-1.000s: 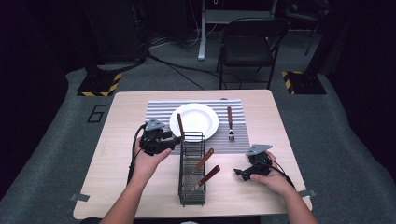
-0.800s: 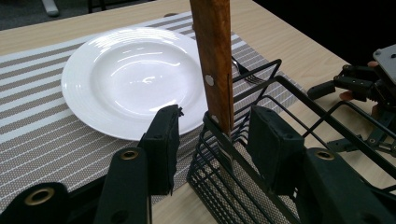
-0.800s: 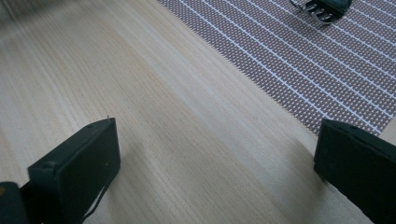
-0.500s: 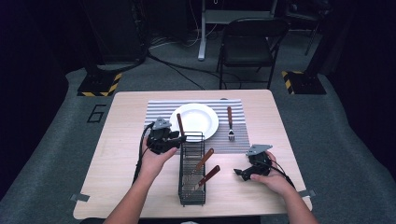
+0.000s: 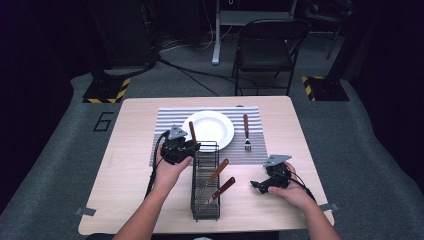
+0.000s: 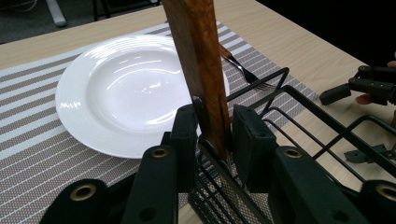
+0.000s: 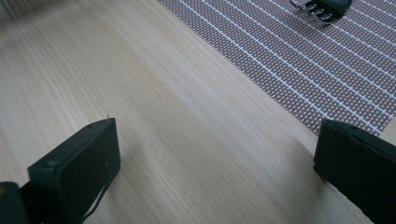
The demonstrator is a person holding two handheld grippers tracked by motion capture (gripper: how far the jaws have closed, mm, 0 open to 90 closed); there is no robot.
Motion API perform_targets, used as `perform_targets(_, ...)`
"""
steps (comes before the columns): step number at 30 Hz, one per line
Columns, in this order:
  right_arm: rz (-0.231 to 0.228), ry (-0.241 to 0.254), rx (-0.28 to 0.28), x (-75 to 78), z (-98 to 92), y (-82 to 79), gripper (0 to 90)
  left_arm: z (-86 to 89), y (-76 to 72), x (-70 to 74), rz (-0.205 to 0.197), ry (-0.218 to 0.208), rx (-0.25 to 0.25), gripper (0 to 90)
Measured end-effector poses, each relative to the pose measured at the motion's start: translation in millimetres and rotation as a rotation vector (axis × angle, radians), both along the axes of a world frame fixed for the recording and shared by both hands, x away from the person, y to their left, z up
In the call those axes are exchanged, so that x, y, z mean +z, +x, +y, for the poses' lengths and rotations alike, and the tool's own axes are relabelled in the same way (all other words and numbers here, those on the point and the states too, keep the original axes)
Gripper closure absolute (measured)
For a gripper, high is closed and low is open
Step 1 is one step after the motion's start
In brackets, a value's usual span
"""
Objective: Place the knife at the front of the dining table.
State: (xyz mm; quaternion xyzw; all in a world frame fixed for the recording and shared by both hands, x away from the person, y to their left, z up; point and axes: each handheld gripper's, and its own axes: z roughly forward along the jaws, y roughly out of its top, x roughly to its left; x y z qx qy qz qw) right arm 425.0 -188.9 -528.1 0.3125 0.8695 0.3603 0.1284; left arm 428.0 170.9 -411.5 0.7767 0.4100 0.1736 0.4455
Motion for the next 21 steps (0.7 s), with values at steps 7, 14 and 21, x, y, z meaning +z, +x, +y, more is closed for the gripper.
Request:
perform_targets(7, -0.001, 0.0, 0.001, 0.0, -0.1, 0.0, 0.0, -0.9, -8.1, 4.3, -0.031, 0.021, -0.002, 71.1)
perform_targets(14, 0.0, 0.0, 0.0, 0.0, 0.0, 0.0, 0.0, -1.2, -19.2, 7.9, -0.063, 0.013, -0.021, 72.8)
perform_targets(21, 0.0, 0.0, 0.0, 0.0, 0.0, 0.0, 0.0, -6.4, -18.3, 4.7, -0.062, -0.017, -0.063, 76.2)
